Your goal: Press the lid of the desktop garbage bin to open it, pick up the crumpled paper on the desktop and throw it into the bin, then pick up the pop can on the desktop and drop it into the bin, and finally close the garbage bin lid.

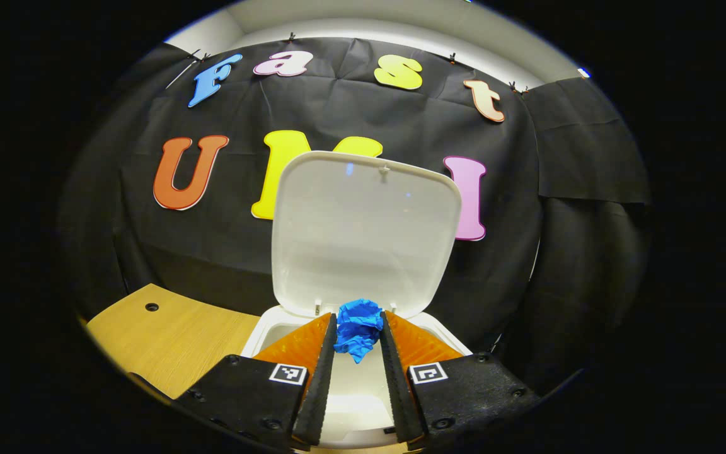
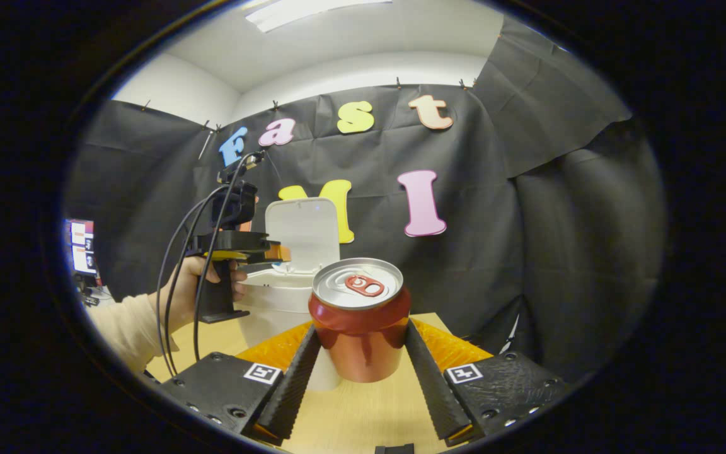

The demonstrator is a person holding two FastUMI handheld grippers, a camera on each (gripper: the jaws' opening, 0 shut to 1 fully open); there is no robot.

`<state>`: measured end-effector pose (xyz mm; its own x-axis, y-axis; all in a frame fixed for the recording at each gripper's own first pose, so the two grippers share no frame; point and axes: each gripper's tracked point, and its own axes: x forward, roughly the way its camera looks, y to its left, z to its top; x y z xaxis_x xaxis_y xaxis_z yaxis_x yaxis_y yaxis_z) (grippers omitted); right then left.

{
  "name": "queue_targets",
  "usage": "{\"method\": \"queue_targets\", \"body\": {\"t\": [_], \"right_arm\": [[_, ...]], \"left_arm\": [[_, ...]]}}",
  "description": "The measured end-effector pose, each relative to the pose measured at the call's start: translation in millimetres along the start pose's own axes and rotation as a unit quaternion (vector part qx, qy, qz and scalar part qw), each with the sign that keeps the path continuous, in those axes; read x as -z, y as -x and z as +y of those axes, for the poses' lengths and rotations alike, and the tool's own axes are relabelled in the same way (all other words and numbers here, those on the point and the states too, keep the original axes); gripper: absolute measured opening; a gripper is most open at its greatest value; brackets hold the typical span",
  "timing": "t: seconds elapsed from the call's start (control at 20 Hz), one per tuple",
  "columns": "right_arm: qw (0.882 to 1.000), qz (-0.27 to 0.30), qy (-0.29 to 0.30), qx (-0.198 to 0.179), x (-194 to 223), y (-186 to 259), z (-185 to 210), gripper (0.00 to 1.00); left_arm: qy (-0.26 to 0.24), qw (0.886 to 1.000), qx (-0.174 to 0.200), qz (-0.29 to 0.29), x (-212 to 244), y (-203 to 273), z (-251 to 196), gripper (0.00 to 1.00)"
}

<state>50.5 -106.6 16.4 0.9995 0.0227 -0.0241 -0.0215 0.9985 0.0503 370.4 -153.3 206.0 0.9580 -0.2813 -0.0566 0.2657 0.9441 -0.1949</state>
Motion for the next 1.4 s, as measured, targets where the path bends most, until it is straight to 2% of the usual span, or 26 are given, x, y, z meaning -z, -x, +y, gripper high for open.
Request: {"method": "queue_targets", "body": {"t": [0.25,0.35,0.5,0.6,0.65,0.7,0.95,1.2,1.4], "right_arm": [[1.000,0.009,0.000,0.010,4.5,-5.1,-11.7,0.80],[1.000,0.007,-0.001,0.016,3.3,-5.2,-15.8,0.80],[1.000,0.004,0.000,0.023,1.3,-6.0,-19.4,0.80],[1.000,0.005,0.003,0.023,2.8,-5.9,-18.3,0.80],[1.000,0.005,0.002,0.023,2.4,-5.8,-18.2,0.80],[1.000,0.005,-0.001,0.025,2.5,-7.2,-19.5,0.80],[1.000,0.011,0.011,0.027,8.4,-10.4,-10.4,0.80],[0.999,0.004,0.025,0.025,8.4,-14.1,7.7,0.80],[0.999,0.020,0.027,0.022,20.1,-16.5,26.6,0.80]], "left_arm": [[-0.042,0.999,0.011,0.004,11.4,-3.7,-14.9,0.45],[-0.056,0.998,-0.018,-0.003,9.6,-1.2,-4.1,0.45],[-0.042,0.999,-0.020,-0.007,10.0,4.5,-5.1,0.51],[-0.046,0.998,-0.029,-0.014,5.6,14.5,-1.6,0.79],[-0.054,0.998,-0.035,-0.022,2.0,21.5,1.5,0.97],[-0.058,0.997,-0.040,-0.029,-0.4,29.1,5.8,0.93],[-0.034,0.997,-0.068,-0.015,17.7,74.6,38.5,0.95],[-0.055,0.991,-0.106,-0.064,17.6,134.1,83.4,0.95],[-0.067,0.988,-0.111,-0.080,29.7,171.4,104.2,0.95]]}}
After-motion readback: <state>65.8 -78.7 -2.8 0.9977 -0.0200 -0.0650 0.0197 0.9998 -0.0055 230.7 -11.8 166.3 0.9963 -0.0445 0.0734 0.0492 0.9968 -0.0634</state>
